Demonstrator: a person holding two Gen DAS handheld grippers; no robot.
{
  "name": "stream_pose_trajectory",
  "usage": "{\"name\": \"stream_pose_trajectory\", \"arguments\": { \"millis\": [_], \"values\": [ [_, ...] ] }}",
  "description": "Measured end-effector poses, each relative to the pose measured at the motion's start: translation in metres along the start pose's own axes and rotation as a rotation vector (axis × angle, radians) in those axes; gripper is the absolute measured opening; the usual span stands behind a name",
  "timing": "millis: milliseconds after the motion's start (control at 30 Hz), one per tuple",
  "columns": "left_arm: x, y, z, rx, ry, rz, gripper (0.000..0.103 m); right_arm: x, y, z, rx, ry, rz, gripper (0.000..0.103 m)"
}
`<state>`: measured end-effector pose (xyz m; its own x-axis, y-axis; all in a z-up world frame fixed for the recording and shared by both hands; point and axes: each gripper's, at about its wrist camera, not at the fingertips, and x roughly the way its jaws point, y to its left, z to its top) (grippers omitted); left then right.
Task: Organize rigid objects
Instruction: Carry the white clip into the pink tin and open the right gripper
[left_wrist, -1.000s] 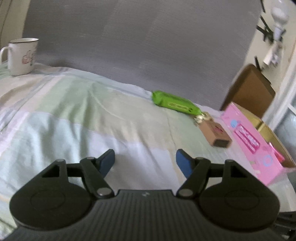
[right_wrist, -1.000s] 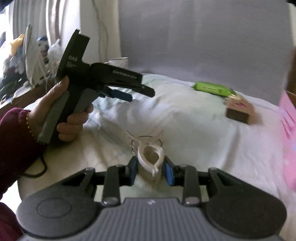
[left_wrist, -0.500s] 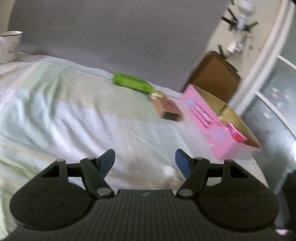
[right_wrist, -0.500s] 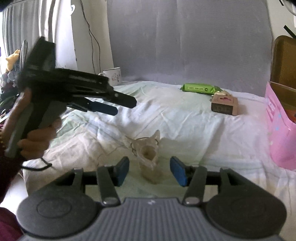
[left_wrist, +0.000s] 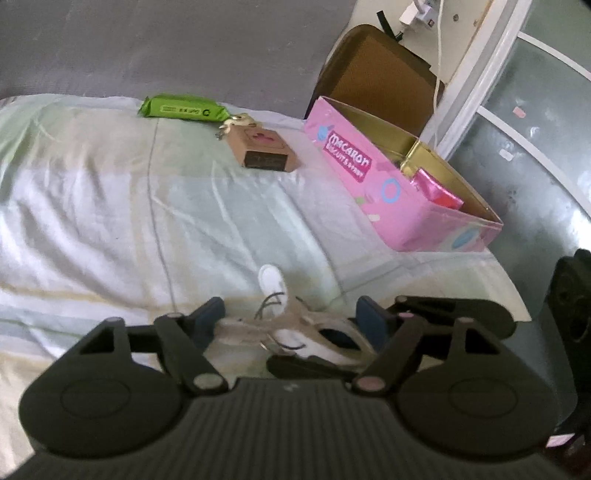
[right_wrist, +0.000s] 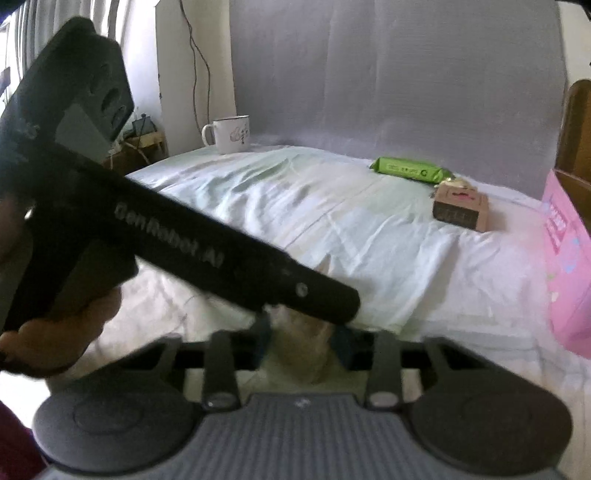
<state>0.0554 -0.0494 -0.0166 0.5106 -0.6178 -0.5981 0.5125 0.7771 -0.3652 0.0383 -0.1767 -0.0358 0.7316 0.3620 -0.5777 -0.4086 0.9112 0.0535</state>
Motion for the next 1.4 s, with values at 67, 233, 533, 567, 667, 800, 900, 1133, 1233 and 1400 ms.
{"name": "stream_pose_trajectory", "arguments": {
  "millis": [67,233,533,567,667,800,900,1133,1233,1400],
  "values": [
    [-0.004,-0.008,0.004,0.017,-0.011,-0.012,0.065,-0.005,-0.005,-0.002,0.030,-0.030,0.003,0.028],
    [-0.006,-0.041,0.035,0.082,-0.032,-0.123,0.040,-0.028,-0.015,0.009,0.038,-0.137,-0.027,0.028],
    [0.023,-0.108,0.082,0.226,-0.107,-0.192,0.040,-0.069,-0.060,0.031,0.038,-0.288,-0.211,0.028],
    [0.030,-0.114,0.087,0.230,-0.104,-0.206,0.039,-0.072,-0.066,0.032,0.038,-0.293,-0.234,0.028],
    [0.049,-0.130,0.097,0.247,-0.089,-0.240,0.040,-0.078,-0.086,0.031,0.056,-0.305,-0.286,0.028],
    [0.076,-0.154,0.105,0.288,-0.072,-0.247,0.040,-0.084,-0.110,0.028,0.079,-0.304,-0.340,0.028],
    [0.097,-0.164,0.110,0.289,-0.050,-0.253,0.040,-0.089,-0.131,0.025,0.094,-0.287,-0.369,0.028],
    [0.134,-0.183,0.121,0.271,-0.016,-0.233,0.044,-0.088,-0.177,0.019,0.159,-0.275,-0.447,0.028],
    [0.145,-0.189,0.124,0.266,-0.011,-0.208,0.049,-0.079,-0.196,0.018,0.183,-0.248,-0.504,0.030],
    [0.151,-0.188,0.121,0.257,-0.014,-0.138,0.050,-0.074,-0.211,0.007,0.241,-0.234,-0.566,0.053]
  ]
}}
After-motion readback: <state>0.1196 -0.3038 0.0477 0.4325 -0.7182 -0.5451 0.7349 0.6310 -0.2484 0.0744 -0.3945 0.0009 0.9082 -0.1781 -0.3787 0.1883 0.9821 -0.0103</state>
